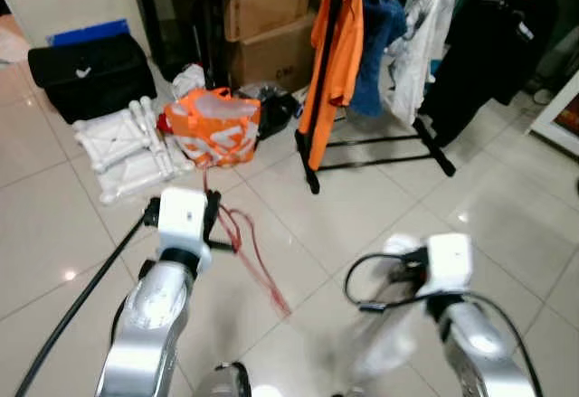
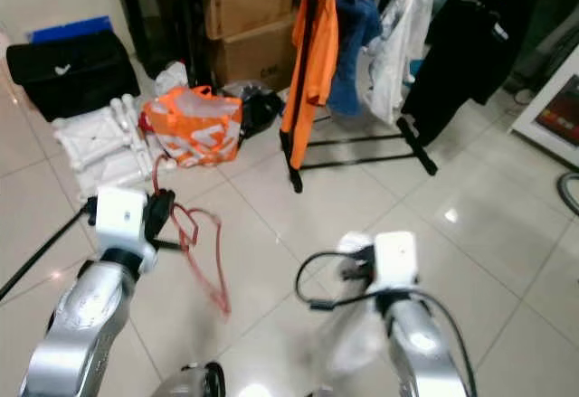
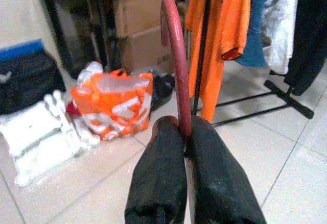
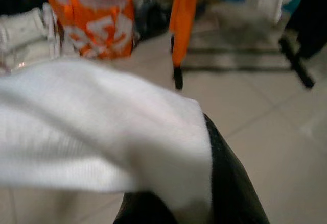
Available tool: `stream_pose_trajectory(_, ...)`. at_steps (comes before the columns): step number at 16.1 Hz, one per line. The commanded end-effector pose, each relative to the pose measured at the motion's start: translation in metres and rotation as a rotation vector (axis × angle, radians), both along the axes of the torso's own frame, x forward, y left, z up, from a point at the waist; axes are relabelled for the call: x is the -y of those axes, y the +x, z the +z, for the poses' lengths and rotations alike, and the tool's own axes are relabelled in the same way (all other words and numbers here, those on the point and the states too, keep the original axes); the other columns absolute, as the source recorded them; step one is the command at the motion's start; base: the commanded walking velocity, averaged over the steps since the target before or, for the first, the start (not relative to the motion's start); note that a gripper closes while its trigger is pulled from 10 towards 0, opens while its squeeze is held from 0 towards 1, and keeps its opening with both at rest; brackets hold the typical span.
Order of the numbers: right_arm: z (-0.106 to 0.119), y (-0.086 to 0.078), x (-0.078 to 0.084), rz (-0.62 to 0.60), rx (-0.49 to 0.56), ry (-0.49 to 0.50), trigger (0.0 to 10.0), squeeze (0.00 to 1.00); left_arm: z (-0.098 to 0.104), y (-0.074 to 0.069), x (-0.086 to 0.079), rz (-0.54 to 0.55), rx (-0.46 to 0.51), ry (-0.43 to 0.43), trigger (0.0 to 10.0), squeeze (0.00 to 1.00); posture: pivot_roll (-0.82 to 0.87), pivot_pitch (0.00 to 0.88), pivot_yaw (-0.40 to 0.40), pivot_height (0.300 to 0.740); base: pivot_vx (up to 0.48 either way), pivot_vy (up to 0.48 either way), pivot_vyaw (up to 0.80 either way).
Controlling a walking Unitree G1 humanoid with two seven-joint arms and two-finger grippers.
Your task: Hang hanger
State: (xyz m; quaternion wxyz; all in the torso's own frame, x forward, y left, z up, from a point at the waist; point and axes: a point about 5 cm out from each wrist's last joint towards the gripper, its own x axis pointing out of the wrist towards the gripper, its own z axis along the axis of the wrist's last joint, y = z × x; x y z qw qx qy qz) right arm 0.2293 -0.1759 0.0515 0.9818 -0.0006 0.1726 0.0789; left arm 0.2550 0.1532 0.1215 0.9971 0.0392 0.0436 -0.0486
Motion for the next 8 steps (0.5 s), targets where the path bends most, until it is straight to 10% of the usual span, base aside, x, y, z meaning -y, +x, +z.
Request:
stream_pose_trajectory(1,0.014,0.007,0.000,0.002,0.030,0.009,0.0,0.00,0.002,0.001,-0.002,0.023,-0.019,-0.024,10.0,0.00,-0.02,0.110,-0.047,0.740,0.000,0.000,0.00)
stream_pose_trajectory(5,0.034,0.019,-0.002,0.019,0.080,-0.059,0.0,0.00,0.010,0.009,0.010,-0.048,-0.022,-0.004,10.0,0.00,-0.05,0.099,-0.037,0.740,0.000,0.000,0.00)
stream_pose_trajectory(8,0.034,0.024,0.000,0.002,0.094,-0.088,0.0,0.00,0.012,0.019,0.013,-0.070,-0.012,0.022,10.0,0.00,-0.06,0.083,-0.033,0.740,0.000,0.480,-0.71)
